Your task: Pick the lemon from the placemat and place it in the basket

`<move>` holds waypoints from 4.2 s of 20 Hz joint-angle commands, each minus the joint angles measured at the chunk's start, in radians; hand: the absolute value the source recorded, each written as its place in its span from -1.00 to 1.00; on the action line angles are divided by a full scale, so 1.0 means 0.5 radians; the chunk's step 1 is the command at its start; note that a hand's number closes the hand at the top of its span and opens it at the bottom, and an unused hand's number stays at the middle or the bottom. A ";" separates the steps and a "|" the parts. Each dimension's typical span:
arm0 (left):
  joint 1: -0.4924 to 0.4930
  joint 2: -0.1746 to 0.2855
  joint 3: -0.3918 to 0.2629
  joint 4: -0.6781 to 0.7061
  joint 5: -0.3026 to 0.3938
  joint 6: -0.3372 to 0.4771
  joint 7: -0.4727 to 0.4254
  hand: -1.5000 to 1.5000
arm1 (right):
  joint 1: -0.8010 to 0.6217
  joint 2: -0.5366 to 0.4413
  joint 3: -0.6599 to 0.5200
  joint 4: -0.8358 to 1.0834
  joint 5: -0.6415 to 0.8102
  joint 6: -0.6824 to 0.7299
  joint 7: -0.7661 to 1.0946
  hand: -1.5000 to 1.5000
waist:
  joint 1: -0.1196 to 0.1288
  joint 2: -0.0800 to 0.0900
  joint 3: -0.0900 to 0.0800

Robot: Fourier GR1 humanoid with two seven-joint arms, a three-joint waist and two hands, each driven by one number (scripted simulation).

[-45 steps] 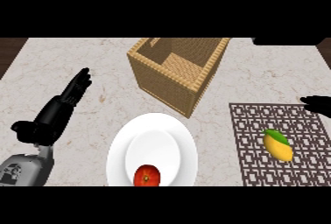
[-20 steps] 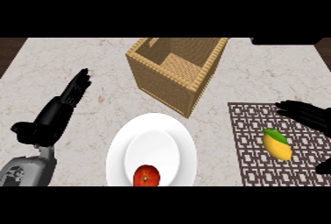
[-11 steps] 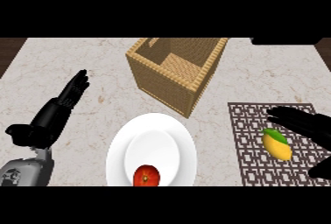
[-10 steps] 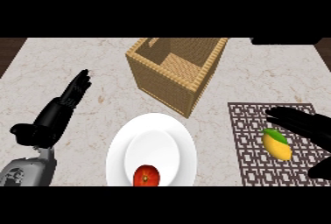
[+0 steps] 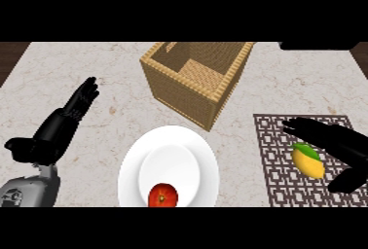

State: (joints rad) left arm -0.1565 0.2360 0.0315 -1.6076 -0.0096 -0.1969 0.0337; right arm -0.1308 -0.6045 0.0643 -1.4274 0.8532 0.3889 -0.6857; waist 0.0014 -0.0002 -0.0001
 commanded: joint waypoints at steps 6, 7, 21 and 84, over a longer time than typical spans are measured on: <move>-0.038 -0.101 -0.030 -0.087 -0.065 0.024 0.120 0.00 | -0.128 0.080 -0.007 0.291 0.206 -0.007 -0.114 -1.00 | 0.003 0.000 0.001; 0.014 -0.046 0.046 -0.010 -0.045 -0.036 0.017 0.00 | -0.020 0.114 0.007 0.130 0.215 0.017 -0.071 -1.00 | -0.002 -0.001 0.000; -0.052 -0.044 0.072 -0.007 -0.060 -0.069 0.046 0.00 | -0.085 0.105 0.149 0.404 0.494 -0.331 -0.294 1.00 | 0.005 0.000 0.001; -0.168 -0.140 -0.031 0.128 -0.119 -0.073 -0.034 0.00 | -2.331 1.208 0.332 0.651 0.960 -1.578 4.323 1.00 | 0.173 0.016 -0.006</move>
State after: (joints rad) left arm -0.2505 0.1552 -0.0023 -1.5276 -0.0843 -0.2282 0.0178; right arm -1.2310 -0.0109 0.2828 -1.1808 1.3113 -0.3338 1.2278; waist 0.0956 0.0061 -0.0047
